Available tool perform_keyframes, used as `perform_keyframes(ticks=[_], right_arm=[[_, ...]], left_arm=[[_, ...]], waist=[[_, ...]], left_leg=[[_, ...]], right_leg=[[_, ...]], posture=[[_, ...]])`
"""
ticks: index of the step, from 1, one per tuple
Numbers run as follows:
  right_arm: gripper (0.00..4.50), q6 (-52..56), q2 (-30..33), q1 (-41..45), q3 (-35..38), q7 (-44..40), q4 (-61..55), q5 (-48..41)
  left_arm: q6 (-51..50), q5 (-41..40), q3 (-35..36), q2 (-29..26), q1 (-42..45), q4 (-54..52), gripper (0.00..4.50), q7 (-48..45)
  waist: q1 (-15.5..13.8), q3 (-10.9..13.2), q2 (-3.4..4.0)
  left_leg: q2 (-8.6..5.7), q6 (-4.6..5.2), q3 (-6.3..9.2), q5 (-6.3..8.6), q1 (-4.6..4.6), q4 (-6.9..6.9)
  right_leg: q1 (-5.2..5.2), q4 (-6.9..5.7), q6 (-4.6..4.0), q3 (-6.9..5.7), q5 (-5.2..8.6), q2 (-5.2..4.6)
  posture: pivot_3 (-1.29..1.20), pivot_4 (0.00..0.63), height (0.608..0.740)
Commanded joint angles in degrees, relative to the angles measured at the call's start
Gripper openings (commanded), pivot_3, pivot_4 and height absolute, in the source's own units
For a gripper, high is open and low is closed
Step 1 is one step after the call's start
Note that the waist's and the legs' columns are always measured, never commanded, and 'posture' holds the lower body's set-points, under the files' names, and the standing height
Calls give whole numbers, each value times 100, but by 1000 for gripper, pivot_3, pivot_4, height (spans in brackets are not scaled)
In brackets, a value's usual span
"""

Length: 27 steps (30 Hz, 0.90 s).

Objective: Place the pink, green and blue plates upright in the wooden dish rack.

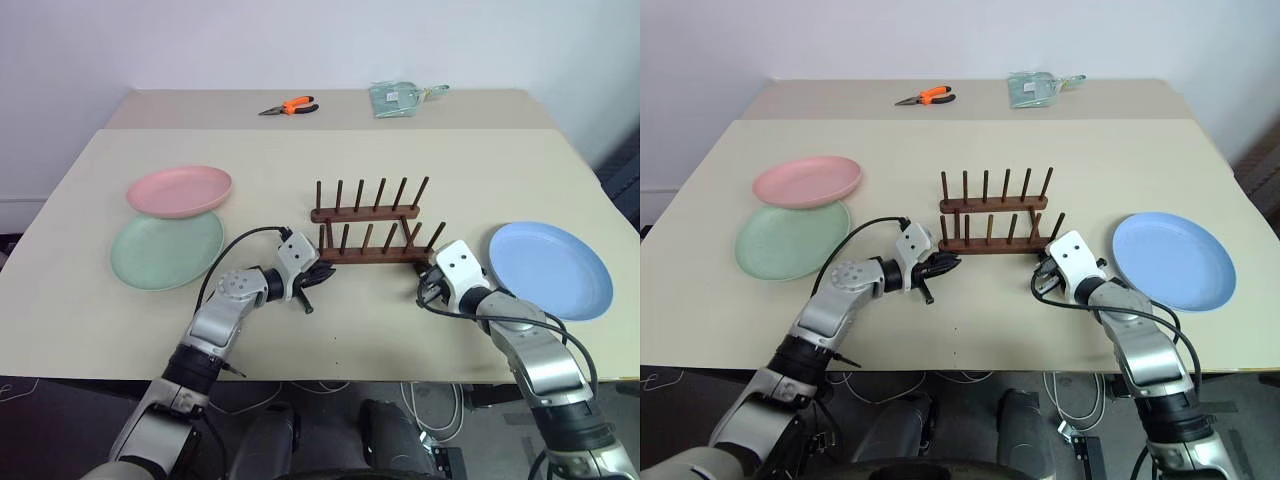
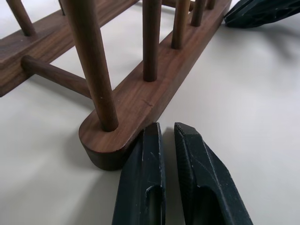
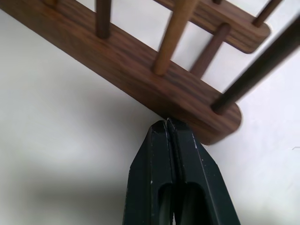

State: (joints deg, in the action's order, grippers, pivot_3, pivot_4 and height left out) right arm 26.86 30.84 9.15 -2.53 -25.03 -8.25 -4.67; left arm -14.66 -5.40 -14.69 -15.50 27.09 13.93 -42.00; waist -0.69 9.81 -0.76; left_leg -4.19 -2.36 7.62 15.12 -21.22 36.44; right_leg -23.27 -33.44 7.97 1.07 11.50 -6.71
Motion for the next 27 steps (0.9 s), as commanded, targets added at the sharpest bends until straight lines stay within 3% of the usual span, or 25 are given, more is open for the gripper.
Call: perform_keyframes(ticks=[1,3,6,9,12,16,19,21,24,27], right_arm=[[0,-115,-32,117,28,-28,196,74],[0,-112,-4,109,72,-143,114,-28],[1238,-96,134,-80,236,-565,-376,-393],[2747,-89,246,-248,306,-829,-948,-600],[4178,20,339,-318,330,-998,-1397,-774],[4178,73,313,-184,247,-1139,-1451,-879],[4500,135,287,-21,104,-1327,-1335,-968],[4500,88,276,65,21,-1390,-1277,-930],[4500,-24,235,211,-57,-1296,-1135,-765],[4500,-88,229,276,-97,-1333,-1046,-736]], left_arm=[[116,121,130,-46,101,382,482,123],[154,89,191,-114,82,342,482,127],[-92,-85,462,-403,-126,-146,440,80],[-531,-533,796,-749,-428,-1182,1311,-140],[-1070,-1207,1648,-962,-422,-2038,2721,73],[-1593,-1582,2831,-1022,174,-2138,2721,1123],[-2089,-1651,3765,-843,775,-1894,3472,2536],[-2455,-1608,4362,-670,1087,-1703,4457,3600],[-2968,-1977,5414,-236,1442,-1679,4490,4965],[-3329,-2327,5874,44,1488,-1930,4490,5548]], waist=[[4,0,0],[6,0,1],[39,0,1],[153,3,6],[147,11,3],[112,9,-4],[128,10,-7],[132,10,-7],[141,10,-8],[131,16,-24]], left_leg=[[0,0,0,0,1,0],[0,0,0,0,2,-1],[1,0,1,0,2,-3],[6,0,2,0,1,-23],[7,-2,5,-1,-12,-21],[5,-4,14,-2,-11,-14],[3,-4,14,-2,-10,-15],[2,-4,14,-2,-8,-20],[2,-6,13,-2,-6,-21],[1,-9,15,-4,-8,-20]], right_leg=[[0,-1,1,0,-1,0],[0,-1,1,0,-1,0],[-2,-3,2,0,-2,1],[-16,-8,1,1,-2,4],[-31,-14,1,2,-2,4],[-20,-11,7,-5,2,3],[-18,-6,9,-6,2,3],[-18,-6,10,-7,2,3],[-19,-6,9,-5,0,3],[-20,-8,4,-6,-3,3]], posture=[[0,150,740],[0,150,740],[0,150,740],[0,150,740],[0,150,740],[0,150,740],[0,150,740],[0,150,740],[0,150,740],[0,150,740]])
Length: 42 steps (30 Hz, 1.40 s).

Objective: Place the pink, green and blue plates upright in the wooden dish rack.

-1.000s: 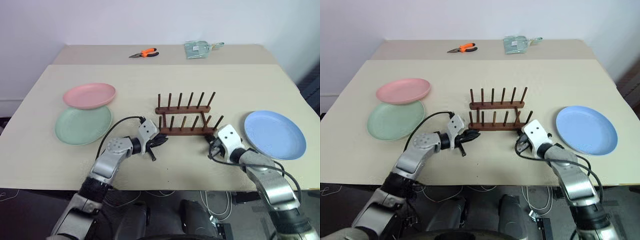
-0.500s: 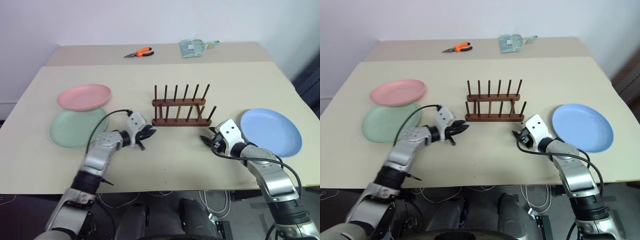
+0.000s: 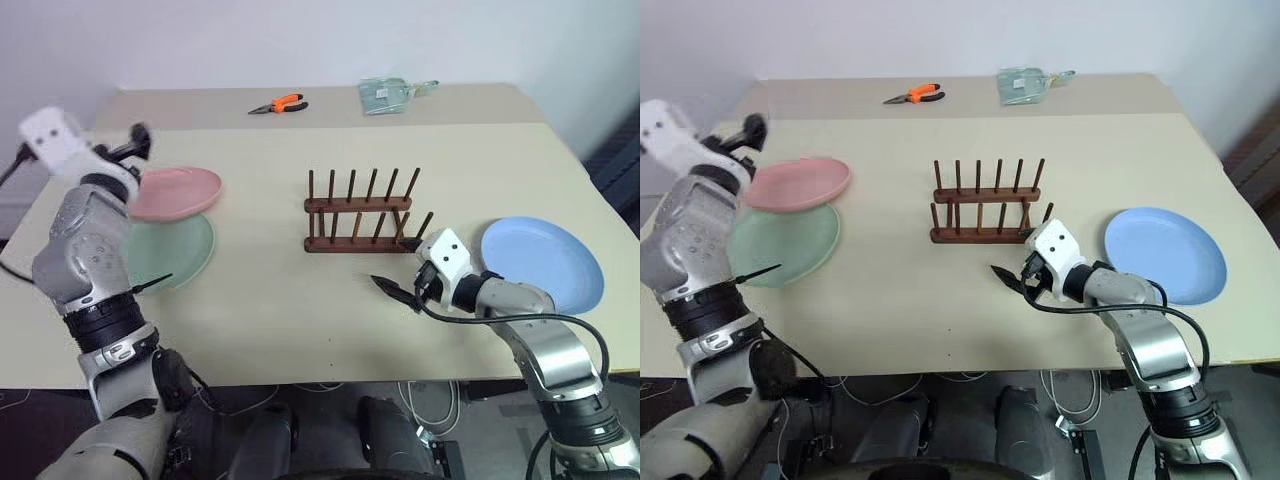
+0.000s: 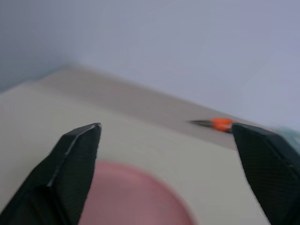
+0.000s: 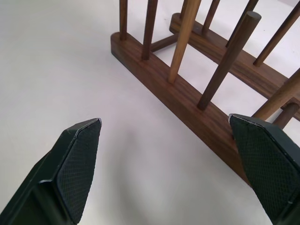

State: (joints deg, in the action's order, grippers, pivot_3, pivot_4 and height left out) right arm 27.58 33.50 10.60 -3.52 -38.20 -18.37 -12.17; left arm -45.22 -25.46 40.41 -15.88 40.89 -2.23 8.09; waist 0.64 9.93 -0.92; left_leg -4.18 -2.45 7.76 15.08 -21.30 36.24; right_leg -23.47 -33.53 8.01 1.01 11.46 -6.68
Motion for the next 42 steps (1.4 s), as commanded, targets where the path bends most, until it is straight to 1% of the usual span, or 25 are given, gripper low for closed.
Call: perform_keyframes(ticks=[1,3,5,7,10,13,16,18,19,23,25,27,30,32,35,38,39,40,41,42], right_arm=[[4500,-187,-37,149,-15,-39,-10,19],[4500,-220,-42,170,-35,-56,22,24],[4500,-248,-51,179,-38,-50,39,38],[4500,-274,-62,187,-40,-31,53,62],[4500,-364,-106,187,-27,59,62,140],[4500,-438,-156,193,50,165,57,182],[4500,-297,-124,161,204,103,-113,6],[4500,-150,-47,140,343,44,-319,-152],[4500,-94,-13,137,393,22,-400,-214],[4500,-33,202,306,513,-69,-900,-311],[4500,-115,196,783,379,-13,-1093,-217],[4500,-331,189,1258,95,53,-1053,137],[4500,-798,269,1691,-427,57,-794,848],[4500,-1165,269,2048,-800,96,-439,1381],[4500,-1363,90,2230,-929,132,-220,1529],[4500,-1510,38,2161,-986,102,-141,1641],[4500,-1535,33,2111,-995,98,-143,1673],[4500,-1552,23,2080,-995,93,-139,1692],[4500,-1542,12,2039,-984,88,-150,1690],[4500,-1528,11,1991,-968,78,-169,1681]], left_arm=[[-440,-403,461,157,82,-373,4490,711],[-661,-781,884,444,125,-432,4490,1170],[-829,-1058,1125,612,125,-444,4490,1458],[-931,-1239,1231,672,126,-409,4490,1669],[-974,-1631,1423,710,249,85,4490,1783],[-709,-1791,1457,545,433,862,3699,1685],[-514,-1930,1440,392,590,1457,2258,1569],[-412,-1959,1249,303,630,1554,1286,1363],[-366,-1958,1140,265,634,1558,1286,1260],[-297,-2037,270,297,605,855,1286,444],[-446,-1951,-555,345,582,288,1286,45],[-573,-1914,-1174,470,611,-116,1286,-131],[-653,-1968,-1672,692,701,-460,1286,-152],[-664,-1960,-2113,798,788,-753,1286,-323],[-733,-2053,-2176,1050,760,-878,1286,-86],[-547,-1947,-1878,1212,597,-686,1286,376],[-398,-1916,-1648,1275,555,-541,1286,643],[-279,-1910,-1427,1315,545,-384,1819,902],[-202,-1965,-1174,1343,540,-195,2144,1163],[-178,-2078,-905,1389,563,8,2616,1473]], waist=[[-13,8,-19],[-32,6,-32],[-40,7,-38],[-33,9,-45],[-20,9,-47],[-23,9,-47],[-20,8,-48],[-17,9,-48],[-15,9,-48],[-31,12,-57],[-18,14,-59],[-9,15,-59],[-21,13,-60],[-1,14,-60],[12,14,-59],[12,15,-60],[10,14,-59],[7,14,-59],[2,14,-59],[-1,14,-60]], left_leg=[[0,-2,0,-1,-1,1],[-2,-5,3,-2,-4,4],[-5,-5,4,-2,-4,5],[-4,-6,4,-2,-3,4],[-4,-7,3,-3,-2,3],[-4,-9,3,-4,-1,2],[-5,-9,2,-4,-2,3],[-6,-9,2,-4,-3,2],[-6,-9,2,-4,-3,2],[-6,-10,2,-5,-9,3],[-5,-10,1,-4,-7,3],[-5,-11,-1,-5,-6,3],[-5,-12,0,-5,-5,2],[-4,-12,0,-5,-5,-3],[-4,-12,-11,-6,-6,-2],[-2,-12,-9,-6,-5,-5],[-2,-12,-9,-6,-5,-4],[-2,-12,-9,-6,-3,-4],[-2,-11,-9,-6,-3,-3],[-2,-11,-8,-6,-2,-4]], right_leg=[[0,0,0,0,0,0],[1,0,-2,-3,-2,0],[4,2,-2,-2,-2,-2],[3,1,-3,-4,-2,-2],[2,-1,-9,-3,-6,-1],[1,-2,-10,-4,-7,0],[1,-1,-11,-3,-7,0],[1,0,-11,-3,-7,-1],[0,0,-11,-3,-7,0],[-3,0,-12,-4,-8,-1],[-1,1,-12,-3,-8,-1],[-1,1,-12,-2,-8,-1],[1,2,-13,-3,-8,-1],[0,7,-12,-4,-8,-1],[-6,8,-13,7,-8,-1],[-8,6,-14,6,-8,0],[-8,6,-14,6,-9,1],[-7,5,-14,7,-9,1],[-6,5,-14,7,-9,1],[-6,5,-15,6,-9,1]], posture=[[0,150,740],[0,150,740],[0,150,740],[0,150,740],[0,150,740],[0,150,740],[0,150,740],[0,150,740],[0,150,740],[0,150,740],[0,150,740],[0,150,740],[0,150,740],[0,150,740],[0,150,740],[0,150,740],[0,150,740],[0,150,740],[0,150,740],[0,150,740]])
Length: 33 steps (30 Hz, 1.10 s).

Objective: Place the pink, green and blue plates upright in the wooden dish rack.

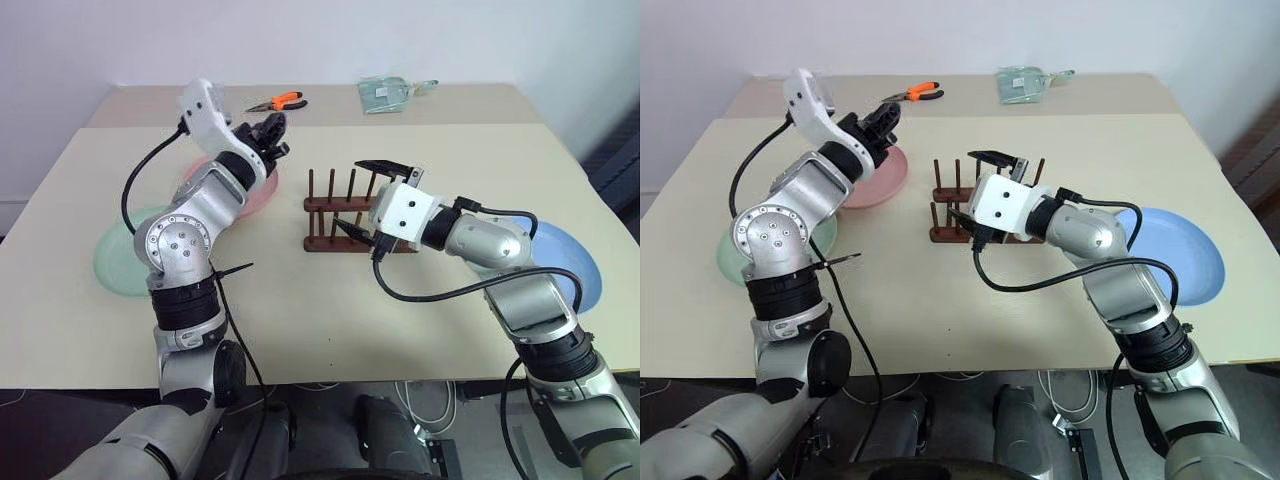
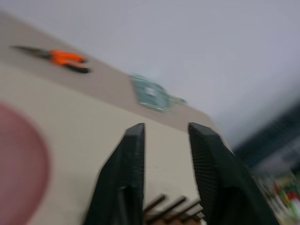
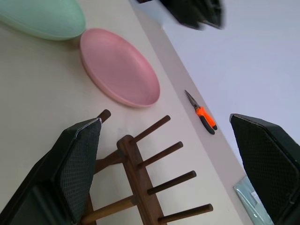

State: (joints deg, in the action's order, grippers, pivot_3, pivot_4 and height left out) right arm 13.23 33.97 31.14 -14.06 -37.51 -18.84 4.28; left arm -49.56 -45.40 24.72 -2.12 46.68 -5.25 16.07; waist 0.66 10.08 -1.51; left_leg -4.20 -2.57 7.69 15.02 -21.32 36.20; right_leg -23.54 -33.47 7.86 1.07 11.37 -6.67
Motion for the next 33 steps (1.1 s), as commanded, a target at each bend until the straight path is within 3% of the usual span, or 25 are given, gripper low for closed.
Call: perform_keyframes(ticks=[1,3,4,8,15,23,33], right_arm=[[4500,-87,-43,-87,96,3,-123,33],[4500,-92,-31,-148,106,-9,-116,46],[4500,-96,-33,-162,106,-15,-100,50],[4500,-137,9,-255,105,-39,-51,84],[4500,-161,33,-349,190,-35,-3,133],[4500,-210,23,-365,189,-16,70,188],[4500,-310,4,-409,187,15,125,257]], left_arm=[[258,-169,824,34,12,450,3145,866],[171,-422,1048,132,88,633,4146,1125],[140,-550,1126,206,131,686,4442,1232],[231,-728,1321,710,152,800,4442,2124],[717,-826,1479,1084,129,1044,4442,3055],[1156,-878,1496,752,300,1703,4442,3128],[1008,-867,958,486,472,1556,4442,2573]], waist=[[-8,0,-1],[-25,3,-5],[-52,5,-9],[-184,7,-15],[-124,6,-15],[-146,6,-15],[-141,6,-15]], left_leg=[[0,0,1,0,0,0],[-2,0,3,0,-4,2],[-3,0,3,0,-6,3],[-7,0,8,0,-9,10],[-4,-1,4,0,-2,3],[-6,-1,4,0,-2,6],[-6,-5,4,-2,-3,4]], right_leg=[[0,0,0,0,0,0],[0,1,0,-1,0,0],[0,2,0,-1,0,-1],[8,9,1,-6,0,-4],[6,8,1,-4,-1,-1],[9,9,1,-4,-1,-1],[8,10,1,-5,-1,-1]], posture=[[0,150,740],[0,150,740],[0,150,740],[0,150,740],[0,150,740],[0,150,740],[0,150,740]])
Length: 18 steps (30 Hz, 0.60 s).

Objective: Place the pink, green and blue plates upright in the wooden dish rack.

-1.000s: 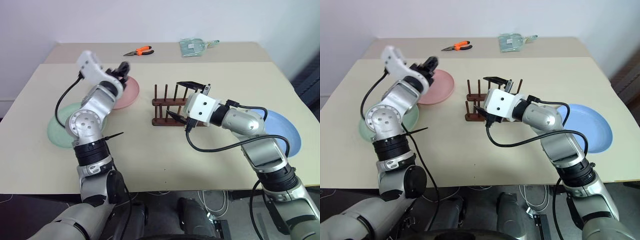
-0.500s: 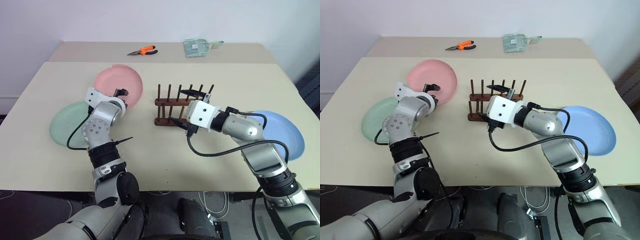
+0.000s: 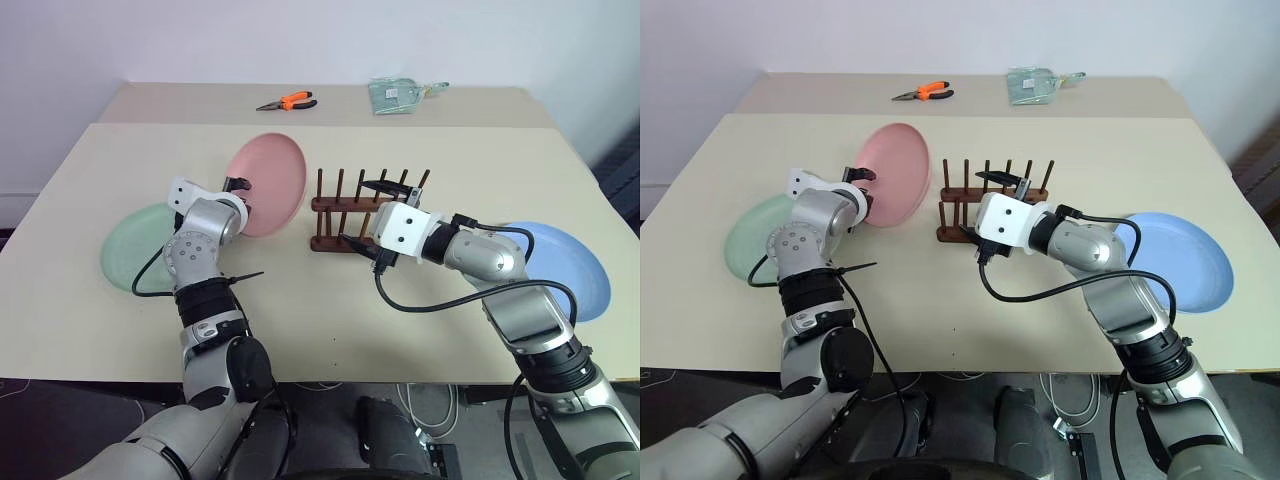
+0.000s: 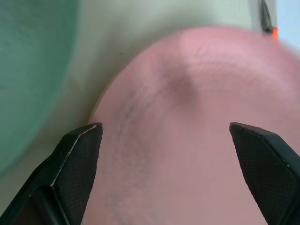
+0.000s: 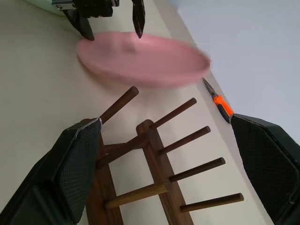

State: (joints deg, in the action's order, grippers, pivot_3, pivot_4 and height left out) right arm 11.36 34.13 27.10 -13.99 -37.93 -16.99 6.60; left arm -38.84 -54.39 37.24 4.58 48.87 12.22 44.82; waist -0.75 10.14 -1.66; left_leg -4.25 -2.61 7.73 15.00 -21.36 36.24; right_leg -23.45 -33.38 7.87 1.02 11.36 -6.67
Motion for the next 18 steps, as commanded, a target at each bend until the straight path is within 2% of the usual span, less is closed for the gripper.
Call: perform_keyframes(ticks=[1,3,7,11,18], right_arm=[[4500,-132,-15,-4,180,59,-50,27],[4500,-149,-23,8,179,63,-19,31],[4500,-186,-30,26,171,58,37,34],[4500,-207,-35,28,171,65,58,37],[4500,-249,-72,32,157,110,108,80]], left_arm=[[-88,96,-389,-278,280,-190,4442,-429],[-110,242,-570,-481,308,-140,4442,-707],[-230,933,-1246,-1294,372,258,4442,-1693],[-365,1673,-1830,-1986,620,1088,4442,-2449],[-156,2742,-2354,-2398,1370,3295,4442,-3429]], waist=[[1,0,0],[5,0,0],[26,0,1],[20,0,2],[16,0,1]], left_leg=[[0,0,0,0,0,0],[0,-1,0,0,0,0],[1,-1,-1,-1,2,-2],[0,3,-2,1,1,-1],[-1,5,1,2,0,-2]], right_leg=[[0,0,0,0,0,0],[0,0,0,0,0,0],[-2,-3,0,1,0,3],[-3,-6,-1,1,0,3],[-3,-4,0,-1,0,2]], posture=[[0,150,740],[0,150,740],[0,150,740],[0,150,740],[0,150,740]])
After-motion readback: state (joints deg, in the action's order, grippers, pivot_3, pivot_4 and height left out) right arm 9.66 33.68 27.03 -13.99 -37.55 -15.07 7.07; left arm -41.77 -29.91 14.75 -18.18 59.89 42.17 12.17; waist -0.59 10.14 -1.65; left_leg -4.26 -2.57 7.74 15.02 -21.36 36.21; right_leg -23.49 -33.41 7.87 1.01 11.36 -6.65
